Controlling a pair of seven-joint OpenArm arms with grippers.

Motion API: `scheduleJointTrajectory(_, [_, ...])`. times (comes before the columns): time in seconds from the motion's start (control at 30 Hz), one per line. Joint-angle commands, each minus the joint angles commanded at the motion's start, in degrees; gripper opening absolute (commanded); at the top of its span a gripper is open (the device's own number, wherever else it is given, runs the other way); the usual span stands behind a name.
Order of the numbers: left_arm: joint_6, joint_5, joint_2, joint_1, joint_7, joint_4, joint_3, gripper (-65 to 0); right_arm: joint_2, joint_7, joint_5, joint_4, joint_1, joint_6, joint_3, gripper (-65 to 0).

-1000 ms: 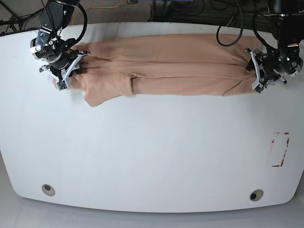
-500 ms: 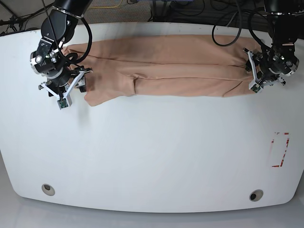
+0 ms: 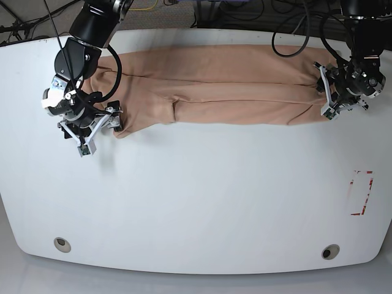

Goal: Fold the T-shirt properly
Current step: 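Lower the folded hem with both grippers and adjust the right gripper's hold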

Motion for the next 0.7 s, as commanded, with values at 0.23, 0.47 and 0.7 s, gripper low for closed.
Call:
scheduleJointTrajectory(0.23, [0.0, 0.0, 0.1, 0.0, 0.0, 0.0, 0.0, -40.6, -2.5, 0.0, 0.1, 0.3, 0.3, 0.00, 0.1, -10.5])
scheduleJointTrajectory(0.47, [0.0, 0.0, 0.1, 0.0, 0.0, 0.0, 0.0, -40.6, -3.4, 0.0, 0.1, 0.2, 0.4, 0.00, 0.4, -10.5])
scheduleJointTrajectory(0.7, [0.0, 0.0, 0.1, 0.0, 0.0, 0.0, 0.0, -40.6, -3.8, 0.1, 0.1, -0.4, 0.5, 0.00, 0.2, -10.5])
